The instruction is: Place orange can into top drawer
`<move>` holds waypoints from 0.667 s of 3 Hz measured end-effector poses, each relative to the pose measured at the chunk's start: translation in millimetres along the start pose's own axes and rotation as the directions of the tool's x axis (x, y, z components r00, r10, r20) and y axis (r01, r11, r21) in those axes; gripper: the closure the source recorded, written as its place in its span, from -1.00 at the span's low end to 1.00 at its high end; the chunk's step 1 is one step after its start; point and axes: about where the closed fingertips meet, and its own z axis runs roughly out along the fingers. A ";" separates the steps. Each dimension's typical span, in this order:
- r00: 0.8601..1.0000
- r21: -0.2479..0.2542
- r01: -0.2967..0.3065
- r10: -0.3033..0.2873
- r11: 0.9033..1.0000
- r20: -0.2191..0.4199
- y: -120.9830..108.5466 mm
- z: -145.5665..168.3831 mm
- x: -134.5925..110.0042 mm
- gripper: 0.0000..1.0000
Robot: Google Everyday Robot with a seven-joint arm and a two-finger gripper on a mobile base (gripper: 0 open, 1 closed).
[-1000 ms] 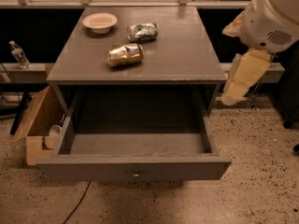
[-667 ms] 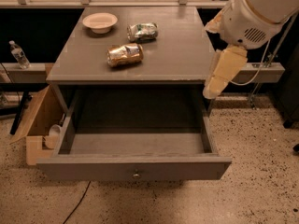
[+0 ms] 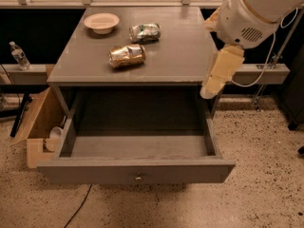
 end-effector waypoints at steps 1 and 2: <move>0.995 -0.006 0.095 -0.095 0.995 -0.008 -14.3 27.5 -37.2 -1.00; 0.990 0.001 0.136 -0.135 0.991 -0.028 -39.4 70.7 -75.4 -1.00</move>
Offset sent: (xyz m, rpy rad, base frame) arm 0.1151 0.1507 -0.0419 -0.0936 -0.0550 0.0908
